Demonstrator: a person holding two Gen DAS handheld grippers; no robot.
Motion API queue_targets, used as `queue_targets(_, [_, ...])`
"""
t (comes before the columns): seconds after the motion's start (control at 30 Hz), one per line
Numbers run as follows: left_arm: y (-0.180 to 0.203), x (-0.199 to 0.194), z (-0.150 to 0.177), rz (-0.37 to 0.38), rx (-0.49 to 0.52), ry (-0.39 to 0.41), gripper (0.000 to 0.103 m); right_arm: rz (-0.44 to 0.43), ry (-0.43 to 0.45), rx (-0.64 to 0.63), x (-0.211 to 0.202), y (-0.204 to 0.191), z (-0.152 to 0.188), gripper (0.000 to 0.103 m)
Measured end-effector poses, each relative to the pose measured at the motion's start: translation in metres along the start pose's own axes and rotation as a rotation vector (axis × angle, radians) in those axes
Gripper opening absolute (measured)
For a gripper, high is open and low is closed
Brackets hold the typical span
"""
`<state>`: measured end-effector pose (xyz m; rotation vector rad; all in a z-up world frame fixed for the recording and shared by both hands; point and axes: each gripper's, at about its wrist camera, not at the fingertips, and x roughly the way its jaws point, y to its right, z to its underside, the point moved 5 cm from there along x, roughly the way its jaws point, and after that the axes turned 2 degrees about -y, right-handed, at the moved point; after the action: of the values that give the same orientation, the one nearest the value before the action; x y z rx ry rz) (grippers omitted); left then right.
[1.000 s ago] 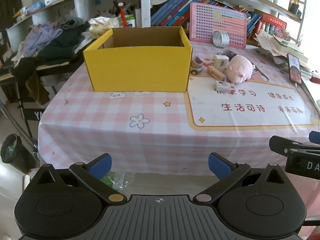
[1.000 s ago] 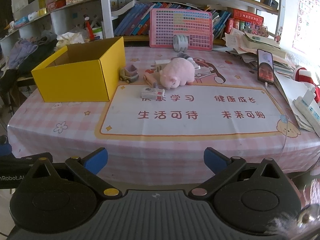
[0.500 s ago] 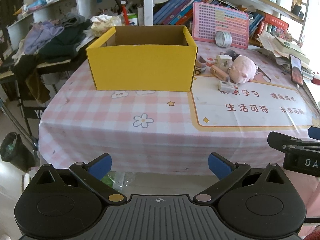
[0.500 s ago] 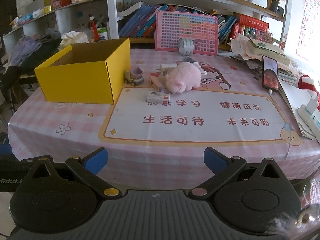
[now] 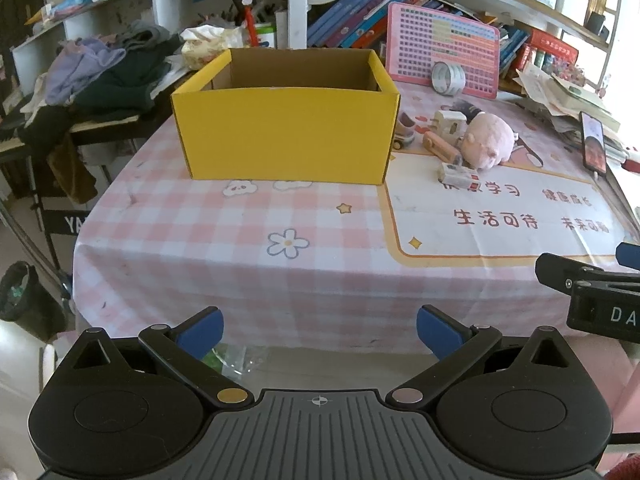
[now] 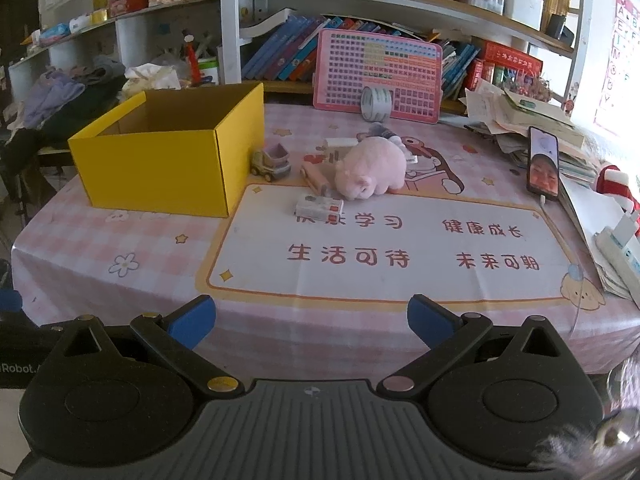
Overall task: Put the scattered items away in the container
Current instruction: 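Move both tools toward the pink plush pig and the white card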
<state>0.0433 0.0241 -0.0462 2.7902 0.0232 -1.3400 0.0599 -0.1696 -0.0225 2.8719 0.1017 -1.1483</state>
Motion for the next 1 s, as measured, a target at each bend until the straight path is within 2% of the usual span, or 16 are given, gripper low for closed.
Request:
queue_targets(0.4, [-0.004, 0.002, -0.01, 0.015, -0.042, 0.031, 0.103, -0.031, -0.007, 0.014, 0.014, 0.001, -0.008, 0.103])
queue_targets(0.7, [0.021, 0.016, -0.027, 0.053, 0.017, 0.043, 0.103, -0.016, 0.011, 0.085, 0.026, 0.029, -0.019, 0.103])
queue_targets(1.0, [0.05, 0.039, -0.049, 0.081, 0.06, 0.04, 0.103, -0.011, -0.007, 0.117, 0.051, 0.058, -0.036, 0.103])
